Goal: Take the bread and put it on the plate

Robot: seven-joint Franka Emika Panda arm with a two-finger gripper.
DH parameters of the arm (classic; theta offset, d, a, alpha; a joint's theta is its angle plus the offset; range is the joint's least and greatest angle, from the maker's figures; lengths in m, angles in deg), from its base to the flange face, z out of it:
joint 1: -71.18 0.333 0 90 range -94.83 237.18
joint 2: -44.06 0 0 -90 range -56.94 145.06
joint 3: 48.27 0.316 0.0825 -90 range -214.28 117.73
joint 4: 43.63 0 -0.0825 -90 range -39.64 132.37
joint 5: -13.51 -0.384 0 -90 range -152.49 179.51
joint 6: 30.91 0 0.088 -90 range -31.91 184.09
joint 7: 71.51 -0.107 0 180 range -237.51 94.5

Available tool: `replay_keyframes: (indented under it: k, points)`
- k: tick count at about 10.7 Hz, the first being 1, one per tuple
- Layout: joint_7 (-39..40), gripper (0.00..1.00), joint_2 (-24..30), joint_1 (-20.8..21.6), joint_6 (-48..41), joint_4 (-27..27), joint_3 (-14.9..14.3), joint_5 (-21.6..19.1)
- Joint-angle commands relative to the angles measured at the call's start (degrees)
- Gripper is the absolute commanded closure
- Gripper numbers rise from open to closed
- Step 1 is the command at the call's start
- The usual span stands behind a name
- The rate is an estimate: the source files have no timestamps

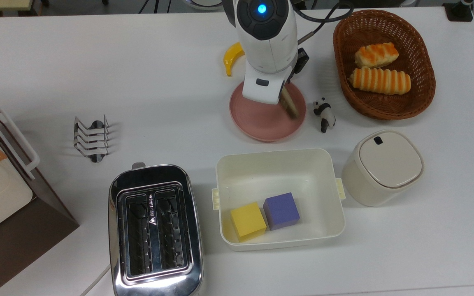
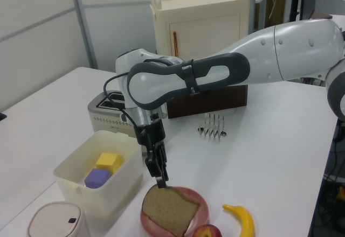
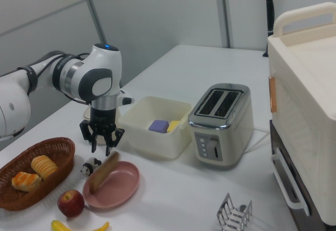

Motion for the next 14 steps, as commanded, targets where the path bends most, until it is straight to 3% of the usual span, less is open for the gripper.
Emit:
replay_keyframes:
  k: [1,5,9,10,14]
  points:
    - [0.6,0.0,1.4,-0.8,-0.8,-0.3,-1.2,2.9]
    - [0.7,0.0,5.4,-8.9,-0.8,-2.8,-1.2,5.0]
    - [0.2,0.0,9.4,-14.2,-0.8,-2.9,-1.3,12.8]
    - [0.2,0.0,10.1,-15.9,-0.8,-2.9,-1.2,13.0]
    - [-5.3,0.0,10.3,-16.7,-0.2,-2.9,-1.2,16.3]
